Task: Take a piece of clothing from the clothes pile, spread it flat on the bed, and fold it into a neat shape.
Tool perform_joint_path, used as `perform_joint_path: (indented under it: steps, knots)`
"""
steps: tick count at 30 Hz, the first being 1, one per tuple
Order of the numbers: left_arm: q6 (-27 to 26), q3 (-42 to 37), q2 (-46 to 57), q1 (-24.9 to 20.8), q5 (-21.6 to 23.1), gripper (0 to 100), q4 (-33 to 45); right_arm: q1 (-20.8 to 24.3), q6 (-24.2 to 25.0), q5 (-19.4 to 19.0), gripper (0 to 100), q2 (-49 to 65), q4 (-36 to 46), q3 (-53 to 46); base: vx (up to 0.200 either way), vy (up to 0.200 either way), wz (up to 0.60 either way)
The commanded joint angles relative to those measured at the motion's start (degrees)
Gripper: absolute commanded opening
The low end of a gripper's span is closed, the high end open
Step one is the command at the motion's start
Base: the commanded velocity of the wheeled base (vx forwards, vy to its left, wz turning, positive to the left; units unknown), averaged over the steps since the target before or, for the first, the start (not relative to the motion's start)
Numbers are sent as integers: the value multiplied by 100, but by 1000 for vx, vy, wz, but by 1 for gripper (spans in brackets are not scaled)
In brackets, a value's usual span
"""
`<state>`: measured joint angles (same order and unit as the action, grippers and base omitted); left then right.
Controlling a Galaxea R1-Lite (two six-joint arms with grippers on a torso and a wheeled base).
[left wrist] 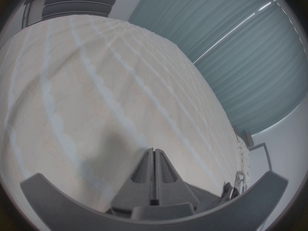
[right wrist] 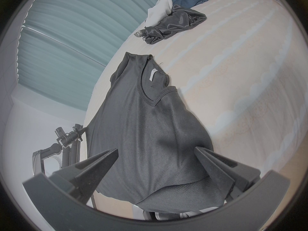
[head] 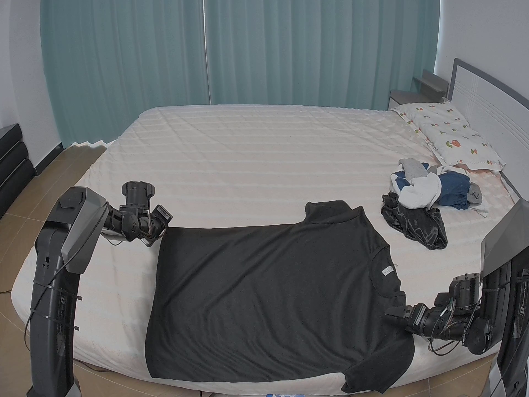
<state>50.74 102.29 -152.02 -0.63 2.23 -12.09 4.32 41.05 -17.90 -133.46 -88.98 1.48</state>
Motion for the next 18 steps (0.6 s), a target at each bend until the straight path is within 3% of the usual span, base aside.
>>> perform_joint_path:
  steps: [1, 18]
  knots:
    - [138, 309, -109, 72, -109, 0, -21, -1, 53, 5, 100, 31, -67, 2, 0, 0, 0]
    - [147, 1065, -566, 178, -373, 0, 5, -10, 141, 5, 100, 163, -67, 11, 0, 0, 0]
